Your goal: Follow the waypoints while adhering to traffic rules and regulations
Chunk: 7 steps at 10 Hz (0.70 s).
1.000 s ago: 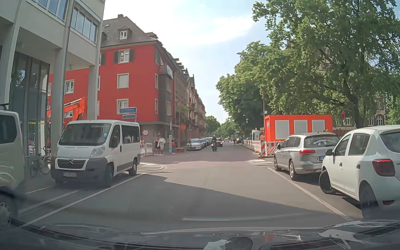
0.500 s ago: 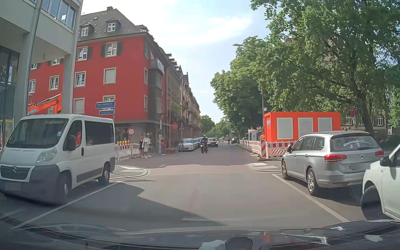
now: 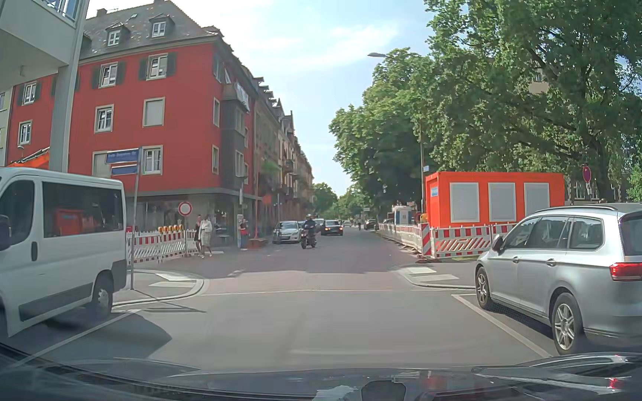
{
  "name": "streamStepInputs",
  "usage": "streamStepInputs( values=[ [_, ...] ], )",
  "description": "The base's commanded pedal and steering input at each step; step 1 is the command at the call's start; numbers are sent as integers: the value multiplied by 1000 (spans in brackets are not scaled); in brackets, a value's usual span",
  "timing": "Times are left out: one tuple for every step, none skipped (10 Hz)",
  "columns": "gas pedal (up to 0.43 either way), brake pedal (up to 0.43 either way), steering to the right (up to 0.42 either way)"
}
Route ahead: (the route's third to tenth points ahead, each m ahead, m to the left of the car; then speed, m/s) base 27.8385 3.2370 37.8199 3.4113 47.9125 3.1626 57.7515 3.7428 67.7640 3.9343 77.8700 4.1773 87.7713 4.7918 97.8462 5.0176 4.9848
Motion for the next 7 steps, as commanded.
streamStepInputs(
  values=[
    [8, 0, 13],
    [8, 0, 13],
    [20, 0, 13],
    [20, 0, 13],
    [20, 0, 11],
    [20, 0, 10],
    [20, 0, 6]
  ],
)
